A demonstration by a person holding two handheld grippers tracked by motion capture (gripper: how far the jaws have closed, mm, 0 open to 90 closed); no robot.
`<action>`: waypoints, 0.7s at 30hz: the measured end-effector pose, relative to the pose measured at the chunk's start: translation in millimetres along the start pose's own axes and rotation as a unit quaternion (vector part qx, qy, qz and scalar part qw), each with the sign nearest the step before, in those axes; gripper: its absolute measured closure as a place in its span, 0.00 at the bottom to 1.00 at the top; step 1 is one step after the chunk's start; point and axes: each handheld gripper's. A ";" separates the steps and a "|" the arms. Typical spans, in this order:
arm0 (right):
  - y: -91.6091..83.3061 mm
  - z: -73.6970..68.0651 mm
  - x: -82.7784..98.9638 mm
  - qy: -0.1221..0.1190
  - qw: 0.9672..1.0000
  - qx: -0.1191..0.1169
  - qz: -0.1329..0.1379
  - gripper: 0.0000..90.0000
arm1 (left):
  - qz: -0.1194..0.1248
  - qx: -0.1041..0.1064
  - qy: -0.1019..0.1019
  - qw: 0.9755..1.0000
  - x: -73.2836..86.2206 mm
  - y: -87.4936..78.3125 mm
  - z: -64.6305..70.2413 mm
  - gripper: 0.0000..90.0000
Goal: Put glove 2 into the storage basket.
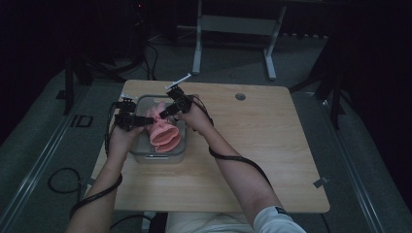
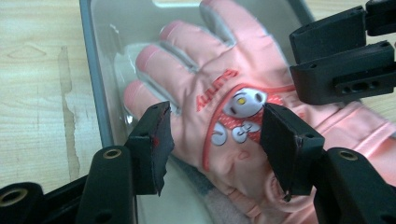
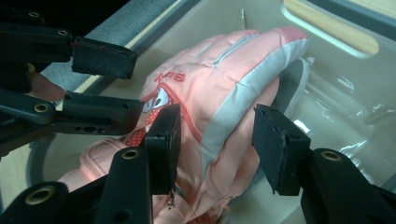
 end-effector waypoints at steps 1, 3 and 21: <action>-0.9 -0.5 -0.4 -0.002 1.000 0.001 0.001 0.58 | 0.003 -0.001 0.001 1.000 -0.9 -1.9 0.5 0.48; -2.9 -1.5 -1.2 -0.003 1.000 0.001 0.004 0.57 | 0.004 0.001 0.001 1.000 -1.1 -2.5 0.8 0.48; -39.3 -1.8 11.7 -0.039 0.998 -0.006 0.043 0.40 | 0.047 0.009 0.042 0.998 -2.0 -27.0 34.2 0.29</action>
Point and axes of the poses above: each handheld gripper's, and its own axes: y roughly forward along the jaws, x roughly out of its underside, z roughly to its right, and after that the axes turned 11 degrees about -x, right-handed
